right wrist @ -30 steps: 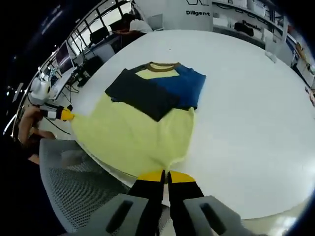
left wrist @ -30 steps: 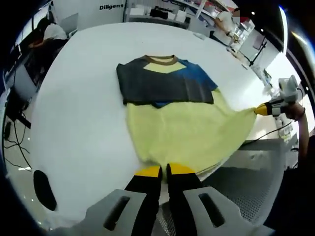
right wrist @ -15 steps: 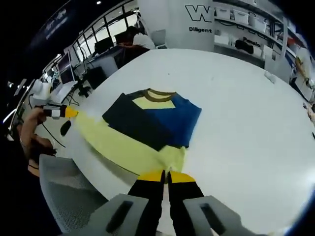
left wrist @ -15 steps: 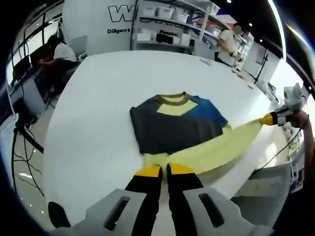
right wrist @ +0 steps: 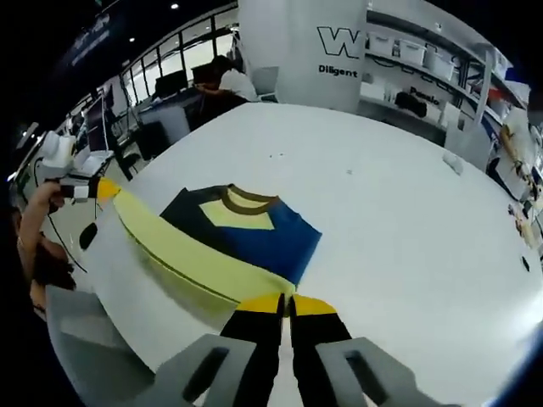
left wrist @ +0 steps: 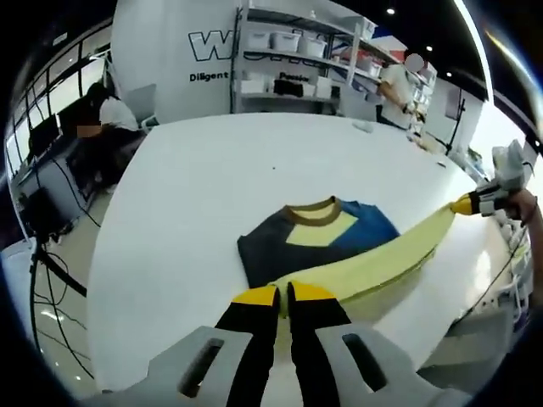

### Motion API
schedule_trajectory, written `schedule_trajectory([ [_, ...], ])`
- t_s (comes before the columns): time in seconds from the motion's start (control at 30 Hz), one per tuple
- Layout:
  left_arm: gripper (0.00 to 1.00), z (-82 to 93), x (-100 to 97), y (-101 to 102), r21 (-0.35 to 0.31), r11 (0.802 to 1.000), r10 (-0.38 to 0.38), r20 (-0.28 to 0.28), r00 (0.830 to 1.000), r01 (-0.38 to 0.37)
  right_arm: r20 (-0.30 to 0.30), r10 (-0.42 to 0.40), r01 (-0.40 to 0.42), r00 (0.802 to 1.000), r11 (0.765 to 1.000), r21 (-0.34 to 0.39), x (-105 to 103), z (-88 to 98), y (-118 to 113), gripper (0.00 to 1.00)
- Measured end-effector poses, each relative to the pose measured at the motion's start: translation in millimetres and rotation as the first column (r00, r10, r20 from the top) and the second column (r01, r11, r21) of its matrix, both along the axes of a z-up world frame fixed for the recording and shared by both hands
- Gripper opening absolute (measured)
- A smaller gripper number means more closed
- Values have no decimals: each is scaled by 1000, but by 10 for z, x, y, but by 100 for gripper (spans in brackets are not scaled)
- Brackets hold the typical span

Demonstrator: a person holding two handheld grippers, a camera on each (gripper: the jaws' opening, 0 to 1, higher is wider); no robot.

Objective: Fold the garment on the visible template until the final outline fits inside the template.

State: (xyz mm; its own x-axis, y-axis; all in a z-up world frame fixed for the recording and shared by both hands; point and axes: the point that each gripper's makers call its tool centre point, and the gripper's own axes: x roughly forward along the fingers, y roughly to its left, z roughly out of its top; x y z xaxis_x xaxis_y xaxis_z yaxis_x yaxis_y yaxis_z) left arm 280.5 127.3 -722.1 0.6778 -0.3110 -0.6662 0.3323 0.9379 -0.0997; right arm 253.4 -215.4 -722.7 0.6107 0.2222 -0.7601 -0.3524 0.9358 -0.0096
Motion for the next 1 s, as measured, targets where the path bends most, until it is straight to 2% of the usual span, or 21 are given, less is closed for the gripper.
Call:
schedule_trajectory([
  [0.2, 9, 79, 248, -18, -4, 1000, 18, 29, 999, -18, 12, -11, 11, 1000, 1000, -7, 221, 15, 17, 0],
  [0.27, 9, 87, 296, -10, -5, 1000, 24, 33, 999, -24, 12, -19, 19, 1000, 999, -29, 268, 5, -10, 0],
  [0.33, 9, 97, 388, 11, -8, 999, 39, 41, 998, -39, 8, -15, 15, 1000, 996, -85, 320, -18, -58, 0],
  [0.43, 8, 106, 517, 39, -23, 997, 70, 48, 996, -69, 9, -22, 23, 1000, 997, -73, 404, -22, -42, 0],
  [0.47, 8, 88, 602, 37, -36, 996, 82, 43, 996, -80, 6, -33, 34, 999, 998, -50, 464, -17, -20, 0],
  [0.63, 7, 49, 726, 28, -35, 995, 90, 50, 995, -88, 18, -32, 33, 999, 998, -56, 606, -20, 0, 0],
  [0.83, 7, -91, 893, 91, -46, 990, 136, 28, 990, -135, 29, -43, 44, 999, 997, -64, 824, -79, -4, 0],
  [0.9, 7, -151, 1006, 128, -74, 980, 189, 23, 982, -186, 26, -57, 58, 998, 997, -60, 956, -161, -19, 0],
  [1.0, 7, -221, 1078, 119, -87, 975, 207, 4, 978, -205, 4, -61, 61, 998, 995, -80, 1023, -266, -45, 0],
])
